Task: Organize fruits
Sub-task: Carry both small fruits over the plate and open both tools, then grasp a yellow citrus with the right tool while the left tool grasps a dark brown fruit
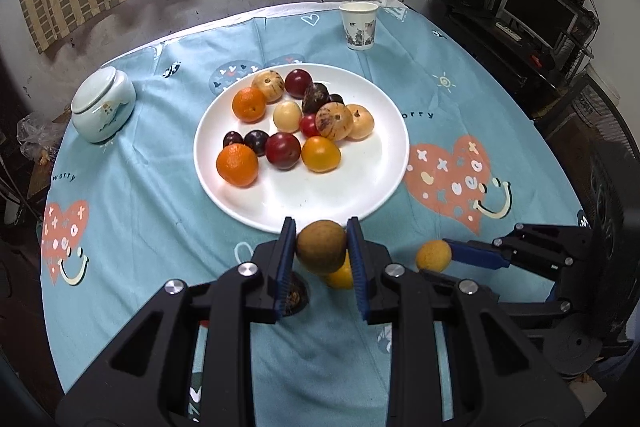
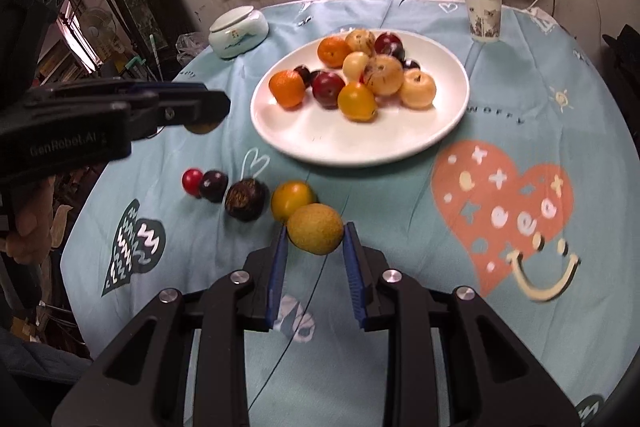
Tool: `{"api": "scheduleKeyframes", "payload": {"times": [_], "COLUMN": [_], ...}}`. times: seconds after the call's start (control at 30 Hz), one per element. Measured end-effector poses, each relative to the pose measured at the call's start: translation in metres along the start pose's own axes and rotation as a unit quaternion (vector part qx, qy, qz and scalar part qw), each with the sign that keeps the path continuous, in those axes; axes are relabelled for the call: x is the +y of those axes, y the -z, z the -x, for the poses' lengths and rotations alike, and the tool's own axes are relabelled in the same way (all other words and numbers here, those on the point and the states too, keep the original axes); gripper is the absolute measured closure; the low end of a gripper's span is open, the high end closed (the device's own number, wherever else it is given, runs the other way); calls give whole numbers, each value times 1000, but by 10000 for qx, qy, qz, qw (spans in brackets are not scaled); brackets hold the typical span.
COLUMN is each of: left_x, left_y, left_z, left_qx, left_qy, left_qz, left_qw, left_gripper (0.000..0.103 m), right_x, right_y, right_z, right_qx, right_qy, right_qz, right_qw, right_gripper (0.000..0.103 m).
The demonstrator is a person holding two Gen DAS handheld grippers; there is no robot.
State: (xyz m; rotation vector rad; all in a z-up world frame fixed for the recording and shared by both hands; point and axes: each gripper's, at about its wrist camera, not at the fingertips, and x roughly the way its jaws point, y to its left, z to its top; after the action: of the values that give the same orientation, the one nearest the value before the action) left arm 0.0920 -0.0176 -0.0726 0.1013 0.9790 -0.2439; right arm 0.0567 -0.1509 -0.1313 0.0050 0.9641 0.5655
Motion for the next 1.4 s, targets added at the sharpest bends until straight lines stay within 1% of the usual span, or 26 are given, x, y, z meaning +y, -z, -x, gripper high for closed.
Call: {"api": "scheduleKeyframes", "payload": {"times": [0.2, 0.43, 0.7, 0.87, 0.9, 0.93, 0.97, 1.0, 1.07, 1.13, 1.2, 1.23, 1.33, 1.4], "left_x": [4, 18, 39, 50, 52, 53, 54, 55, 57, 60, 64, 67, 79, 93], "left_y": [-22, -45, -62, -67, -67, -68, -69, -69, -68, -67, -65, -64, -54, -41], "left_z": [-9, -28, -61, -79, -82, -84, -85, -86, -86, -86, -81, -78, -61, -49], "left_qx": [-75, -86, 45, 137, 144, 157, 146, 112, 93, 114, 86, 67, -29, -34], "left_qy": [-124, -394, -567, -659, -685, -690, -702, -752, -749, -778, -777, -774, -812, -884], "left_qz": [-15, 77, 227, 342, 365, 380, 381, 383, 386, 424, 498, 546, 718, 876], "left_qw": [9999, 9992, 9981, 9971, 9969, 9968, 9967, 9964, 9964, 9960, 9957, 9955, 9941, 9922], "left_gripper": [77, 77, 77, 76, 72, 63, 58, 50, 49, 44, 43, 43, 35, 32], "right_x": [-8, -19, -31, -34, -34, -33, -33, -33, -37, -40, -43, -45, -46, -47], "right_y": [-42, -95, -129, -144, -146, -147, -148, -149, -149, -148, -146, -143, -128, -115], "right_z": [0, -7, -39, -64, -71, -76, -81, -83, -85, -82, -77, -73, -61, -54], "right_qx": [-252, -550, -504, -353, -229, -172, -129, -112, -131, -166, -184, -178, -128, -61], "right_qy": [87, 188, 254, 307, 330, 423, 497, 516, 551, 575, 585, 570, 587, 548], "right_qz": [236, 453, 550, 637, 673, 709, 769, 799, 763, 690, 630, 596, 576, 539], "right_qw": [9994, 9973, 9969, 9969, 9969, 9964, 9957, 9954, 9955, 9958, 9961, 9964, 9965, 9970], "right_gripper": [75, 75, 75, 74, 74, 74, 73, 71, 70, 70, 70, 70, 70, 70]}}
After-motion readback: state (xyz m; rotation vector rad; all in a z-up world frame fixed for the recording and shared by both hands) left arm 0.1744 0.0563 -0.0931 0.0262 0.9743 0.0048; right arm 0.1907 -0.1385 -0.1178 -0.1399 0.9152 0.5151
